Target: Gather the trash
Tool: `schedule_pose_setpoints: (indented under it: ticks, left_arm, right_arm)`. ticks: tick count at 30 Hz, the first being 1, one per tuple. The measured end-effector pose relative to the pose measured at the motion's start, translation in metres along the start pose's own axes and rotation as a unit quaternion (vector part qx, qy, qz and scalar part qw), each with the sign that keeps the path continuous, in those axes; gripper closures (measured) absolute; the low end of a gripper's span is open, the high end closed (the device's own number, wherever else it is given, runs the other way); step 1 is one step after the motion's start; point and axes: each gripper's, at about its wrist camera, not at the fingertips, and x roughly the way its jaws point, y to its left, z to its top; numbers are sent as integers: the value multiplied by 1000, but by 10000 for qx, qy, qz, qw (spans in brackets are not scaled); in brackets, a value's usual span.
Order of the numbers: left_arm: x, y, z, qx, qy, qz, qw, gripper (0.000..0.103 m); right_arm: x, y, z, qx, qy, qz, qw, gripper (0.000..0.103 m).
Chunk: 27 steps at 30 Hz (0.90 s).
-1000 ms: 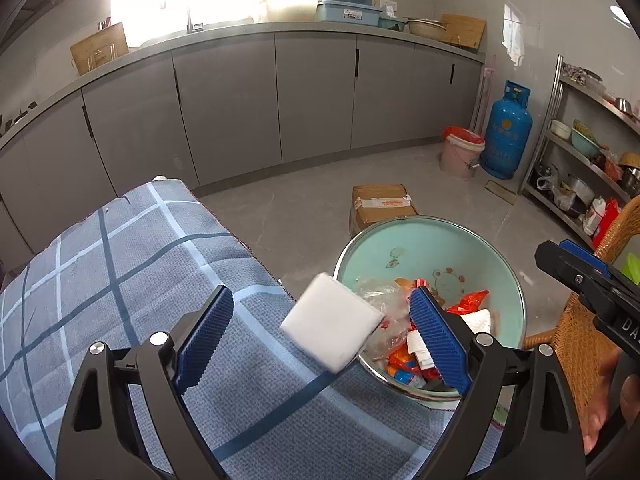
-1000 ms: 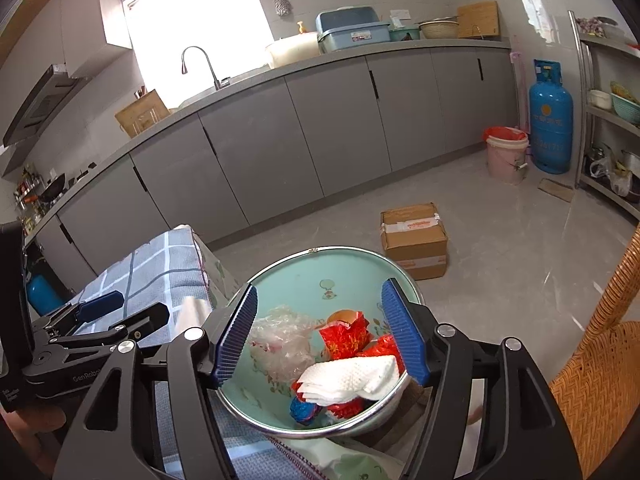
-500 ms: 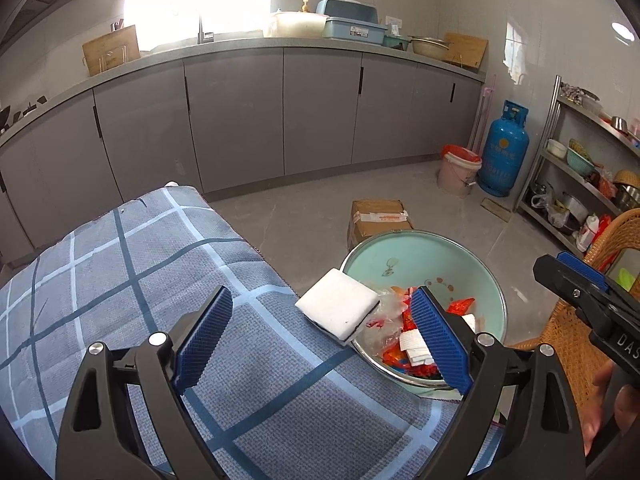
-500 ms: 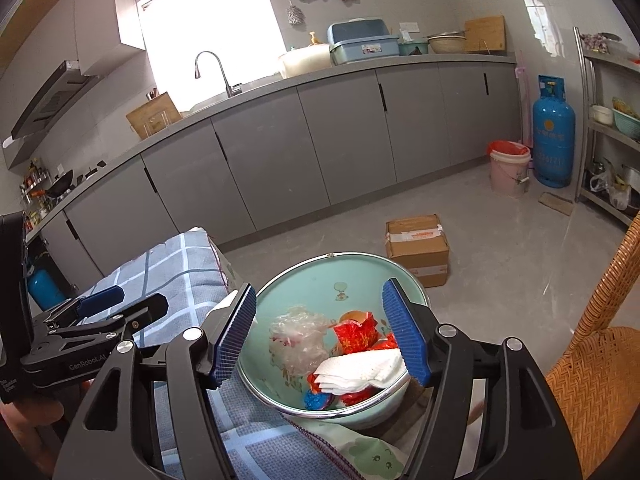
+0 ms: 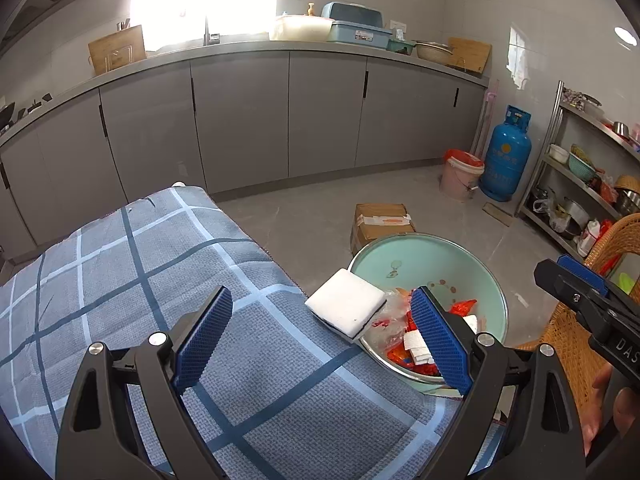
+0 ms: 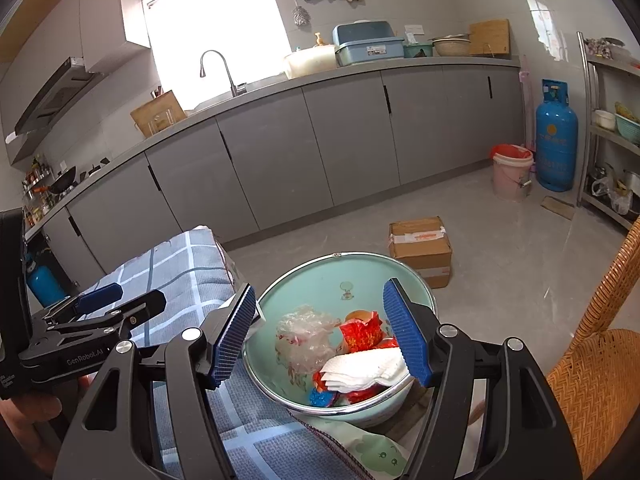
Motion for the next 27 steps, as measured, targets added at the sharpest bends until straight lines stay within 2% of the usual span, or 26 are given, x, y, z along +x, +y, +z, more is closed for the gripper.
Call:
schedule_pose_setpoints:
  ticks: [27]
  left_arm:
    - [-1, -1, 0, 12, -5, 26, 10000, 13]
  right_arm:
    - [-2, -2, -1, 20, -4, -10, 10000, 35]
